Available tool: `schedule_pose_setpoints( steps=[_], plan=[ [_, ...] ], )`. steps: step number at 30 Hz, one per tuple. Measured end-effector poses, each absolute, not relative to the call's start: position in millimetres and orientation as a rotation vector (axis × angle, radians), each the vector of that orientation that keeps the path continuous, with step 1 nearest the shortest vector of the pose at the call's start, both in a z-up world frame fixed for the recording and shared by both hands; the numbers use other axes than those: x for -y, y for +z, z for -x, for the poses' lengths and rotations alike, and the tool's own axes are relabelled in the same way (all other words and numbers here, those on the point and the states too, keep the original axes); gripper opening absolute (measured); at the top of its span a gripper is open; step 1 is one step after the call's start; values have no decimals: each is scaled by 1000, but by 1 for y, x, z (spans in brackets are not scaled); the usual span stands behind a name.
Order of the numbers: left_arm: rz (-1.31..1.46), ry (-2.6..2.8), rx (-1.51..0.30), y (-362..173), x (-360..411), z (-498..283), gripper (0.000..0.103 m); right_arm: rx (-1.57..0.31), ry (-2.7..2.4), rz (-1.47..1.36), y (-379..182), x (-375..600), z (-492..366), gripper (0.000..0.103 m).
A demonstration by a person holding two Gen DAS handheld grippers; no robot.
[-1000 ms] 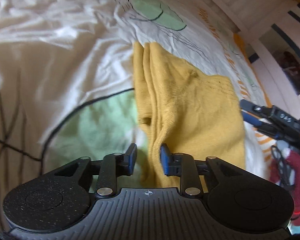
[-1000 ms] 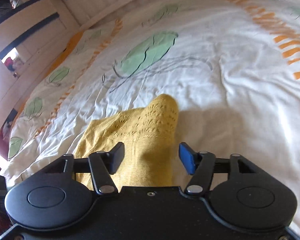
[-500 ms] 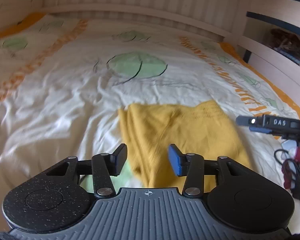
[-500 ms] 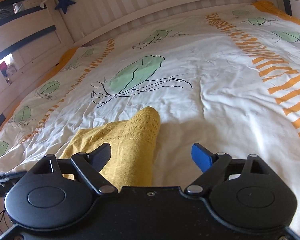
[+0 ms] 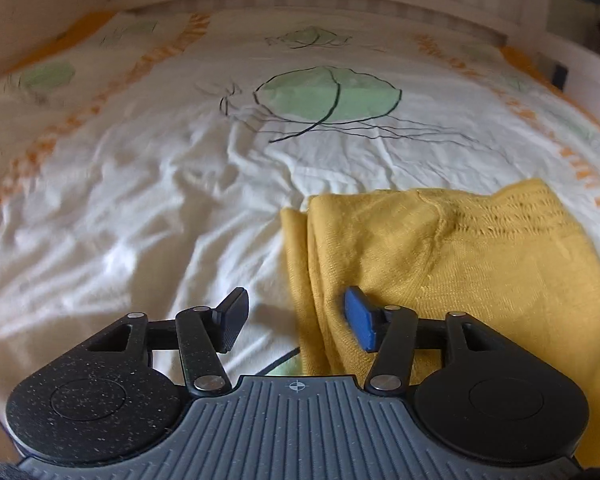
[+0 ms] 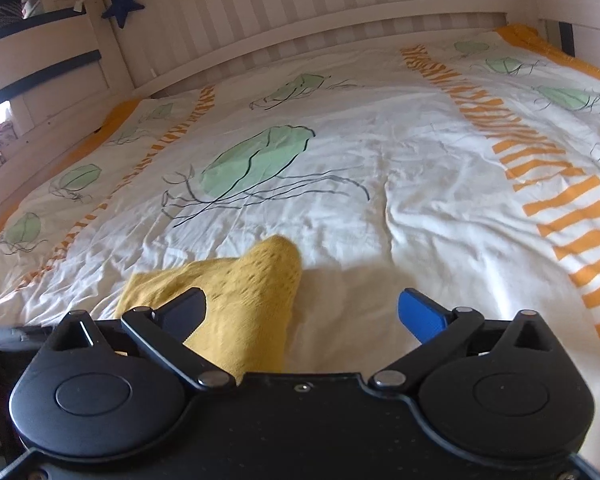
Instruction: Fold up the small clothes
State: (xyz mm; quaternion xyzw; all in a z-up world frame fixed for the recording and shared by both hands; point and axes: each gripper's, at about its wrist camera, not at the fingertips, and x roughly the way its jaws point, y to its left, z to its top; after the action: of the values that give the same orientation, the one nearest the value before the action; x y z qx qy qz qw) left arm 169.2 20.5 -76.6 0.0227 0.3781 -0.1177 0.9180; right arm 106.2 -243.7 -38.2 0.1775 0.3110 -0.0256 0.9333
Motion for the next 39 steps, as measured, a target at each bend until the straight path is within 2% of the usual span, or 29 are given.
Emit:
schedule_pose_setpoints(
  steps=[4, 8, 15, 17, 19, 21, 32, 39],
  plan=[
    [-24, -235, -776, -76, -26, -165, 58, -668, -84, -341, -48, 245, -120, 103],
    [-13, -230, -781, -75, -26, -164, 61, -807, -125, -233, -80, 240, -138, 103],
    [-19, -211, -798, -69, -26, -165, 69, -737, -125, -222, -66, 240, -124, 103],
    [-40, -202, -802, -63, -25, -158, 77, -709, -132, -230, -56, 240, -115, 103],
    [-64, -189, -815, -59, -24, -151, 93, -689, -127, -249, -47, 240, -105, 103],
    [-65, -176, -819, -55, -26, -143, 103, -689, -122, -273, -41, 240, -100, 103],
    [-37, -171, -838, -43, -27, -96, 102, -711, -94, -343, -30, 217, -56, 103],
    [-37, -168, -862, -34, -18, -61, 102, -791, -73, -357, -30, 203, -37, 103]
  ],
)
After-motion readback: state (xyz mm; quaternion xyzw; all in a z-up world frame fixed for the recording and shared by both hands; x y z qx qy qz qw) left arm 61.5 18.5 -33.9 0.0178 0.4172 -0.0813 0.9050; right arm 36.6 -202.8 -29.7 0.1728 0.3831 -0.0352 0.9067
